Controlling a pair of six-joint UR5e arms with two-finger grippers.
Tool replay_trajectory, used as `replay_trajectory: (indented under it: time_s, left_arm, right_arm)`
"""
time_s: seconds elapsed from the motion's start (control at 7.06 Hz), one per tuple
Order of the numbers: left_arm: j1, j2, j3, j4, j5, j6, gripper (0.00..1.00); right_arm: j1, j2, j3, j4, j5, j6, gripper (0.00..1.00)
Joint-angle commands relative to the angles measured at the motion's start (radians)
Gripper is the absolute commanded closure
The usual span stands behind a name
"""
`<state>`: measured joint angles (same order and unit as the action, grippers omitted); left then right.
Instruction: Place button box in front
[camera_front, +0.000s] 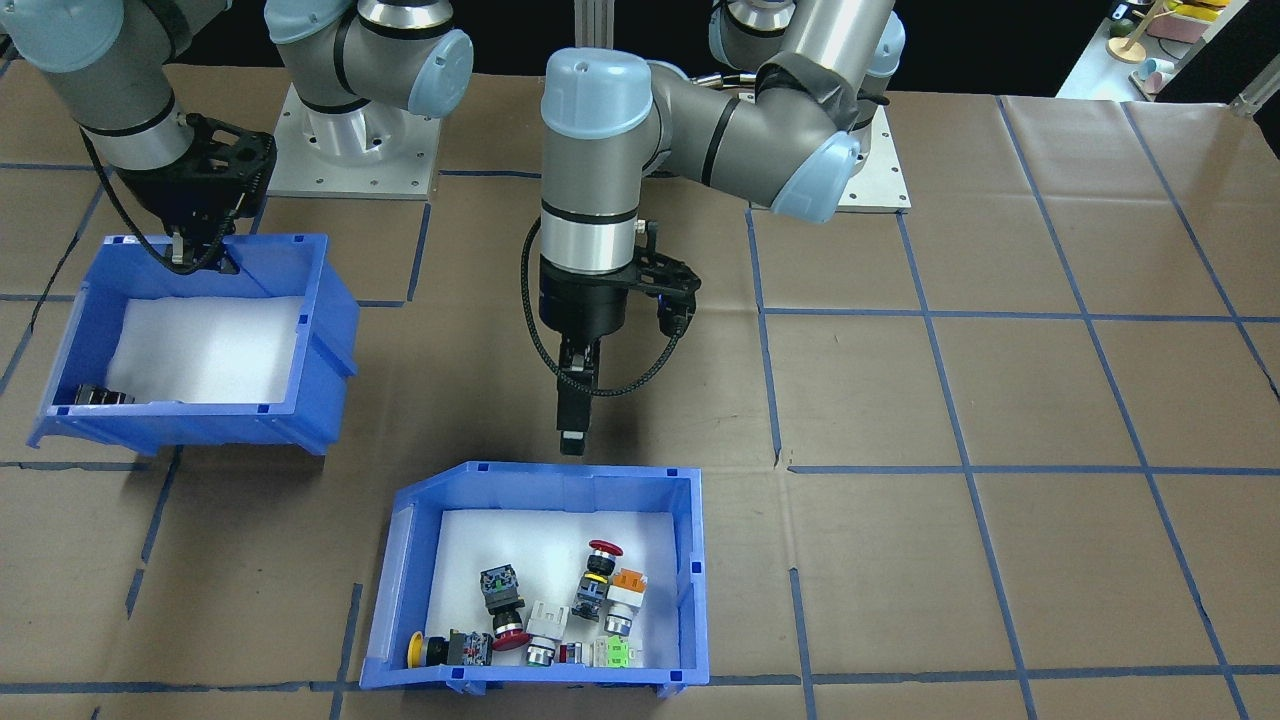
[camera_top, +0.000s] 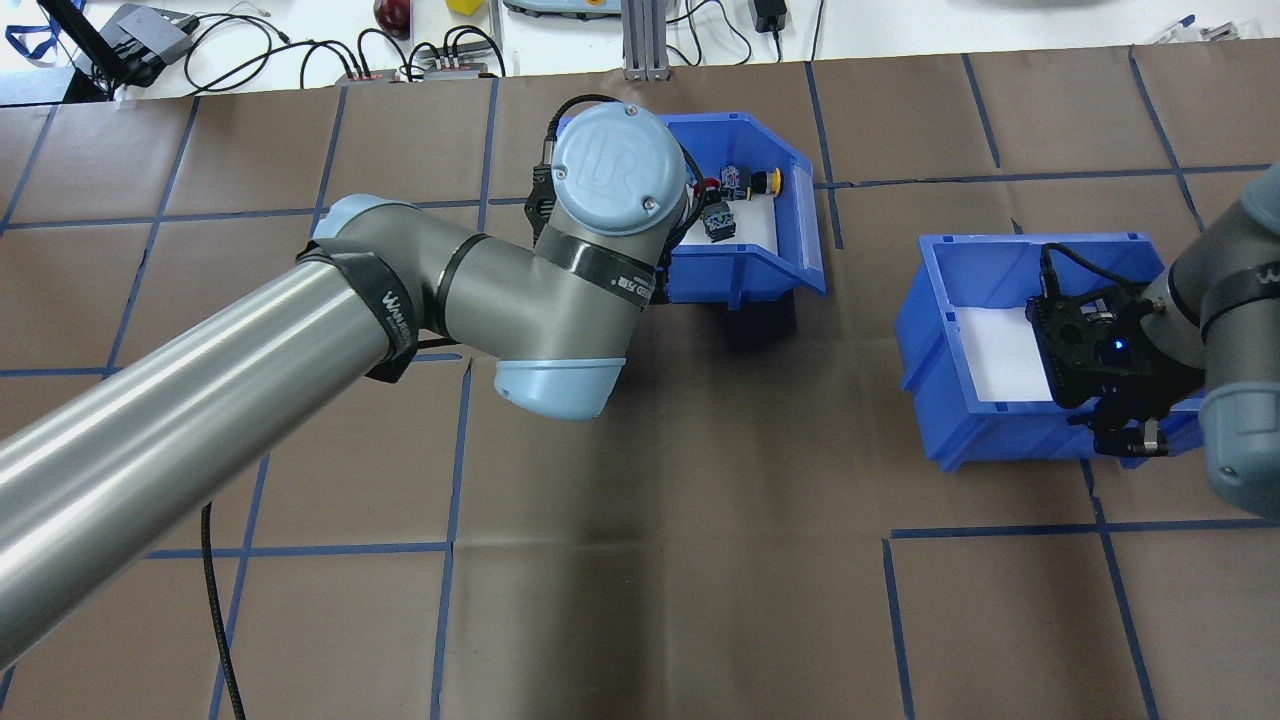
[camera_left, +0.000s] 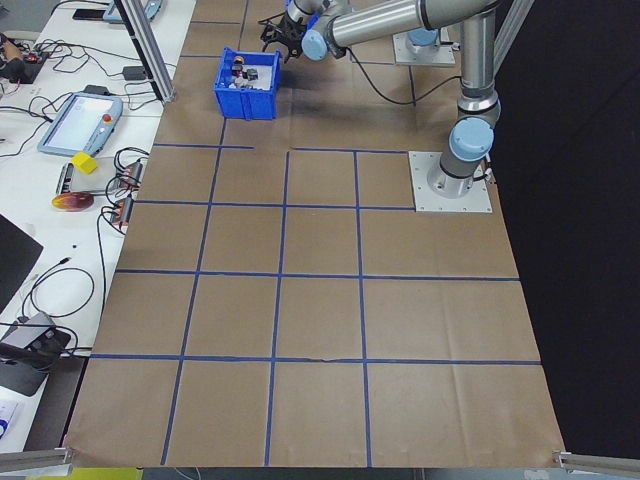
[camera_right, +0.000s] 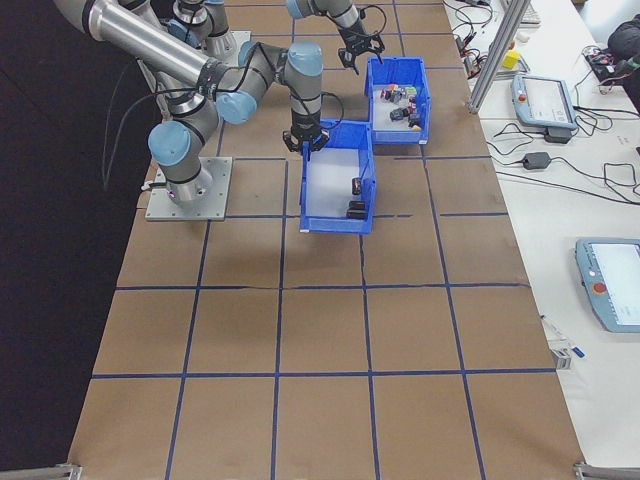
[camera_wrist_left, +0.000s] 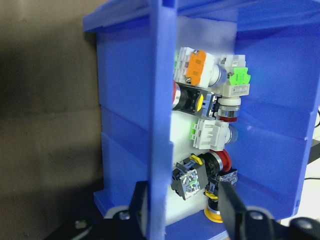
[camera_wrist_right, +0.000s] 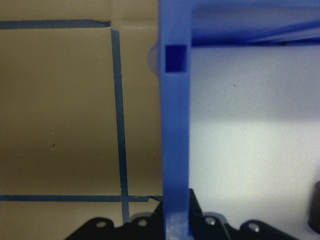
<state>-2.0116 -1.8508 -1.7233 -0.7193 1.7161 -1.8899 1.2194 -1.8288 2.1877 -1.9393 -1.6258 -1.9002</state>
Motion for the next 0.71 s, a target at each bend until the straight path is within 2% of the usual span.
replay_trajectory:
  time_s: [0.0,0.28,0.42,0.57]
  left_arm:
    - [0.005,0.198,-0.019,-0.323,-0.003,0.262,0.01]
    - [0.014,0.393,-0.080,-0.545,-0.010,0.607,0.01]
    - [0.045,0.473,-0.082,-0.637,-0.013,0.822,0.01]
    - [0.110,0.516,-0.081,-0.710,-0.045,1.020,0.01]
  right_arm:
    - [0.005,-0.056,0.056,0.016,0.003,0.024,0.92]
    - [0.069,-0.096,0.093,0.043,-0.002,0.024,0.93]
    - [0.104,-0.127,0.118,0.045,-0.008,0.039,0.93]
    - [0.123,-0.151,0.139,0.045,-0.008,0.070,0.93]
